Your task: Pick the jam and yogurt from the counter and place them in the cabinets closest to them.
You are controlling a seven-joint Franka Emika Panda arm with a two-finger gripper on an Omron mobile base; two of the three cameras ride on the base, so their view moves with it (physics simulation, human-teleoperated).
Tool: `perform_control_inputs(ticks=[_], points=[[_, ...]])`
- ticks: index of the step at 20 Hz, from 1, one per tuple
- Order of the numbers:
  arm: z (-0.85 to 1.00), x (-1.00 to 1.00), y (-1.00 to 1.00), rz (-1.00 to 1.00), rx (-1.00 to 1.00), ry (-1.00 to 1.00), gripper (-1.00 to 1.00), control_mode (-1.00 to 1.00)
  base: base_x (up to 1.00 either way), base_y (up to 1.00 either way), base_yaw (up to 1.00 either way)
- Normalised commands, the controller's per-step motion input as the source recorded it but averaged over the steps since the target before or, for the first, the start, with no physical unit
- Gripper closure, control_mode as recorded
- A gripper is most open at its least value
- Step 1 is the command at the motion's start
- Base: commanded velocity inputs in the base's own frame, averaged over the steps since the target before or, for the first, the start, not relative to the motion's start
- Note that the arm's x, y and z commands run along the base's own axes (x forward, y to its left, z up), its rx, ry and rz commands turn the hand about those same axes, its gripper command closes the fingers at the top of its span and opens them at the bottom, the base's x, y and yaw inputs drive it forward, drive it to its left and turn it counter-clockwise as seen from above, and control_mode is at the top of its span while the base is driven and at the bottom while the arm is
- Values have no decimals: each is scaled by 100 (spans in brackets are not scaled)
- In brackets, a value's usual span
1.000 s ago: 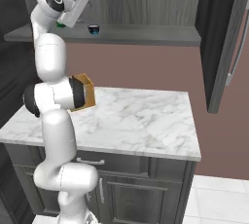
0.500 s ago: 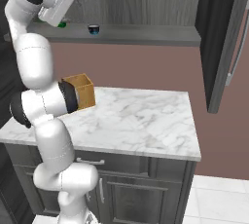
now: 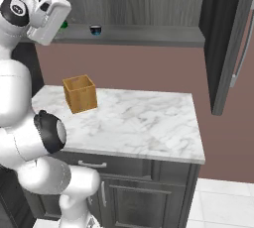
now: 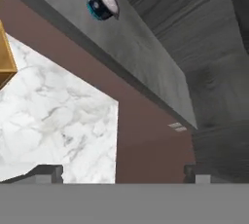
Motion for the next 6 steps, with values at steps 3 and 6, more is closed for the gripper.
perform_control_inputs(ticks=[3, 6], points=[[-2, -90, -10, 1, -1, -21, -100, -100, 0, 0, 0], [6, -77, -4, -1, 2, -35, -100, -100, 0, 0, 0]])
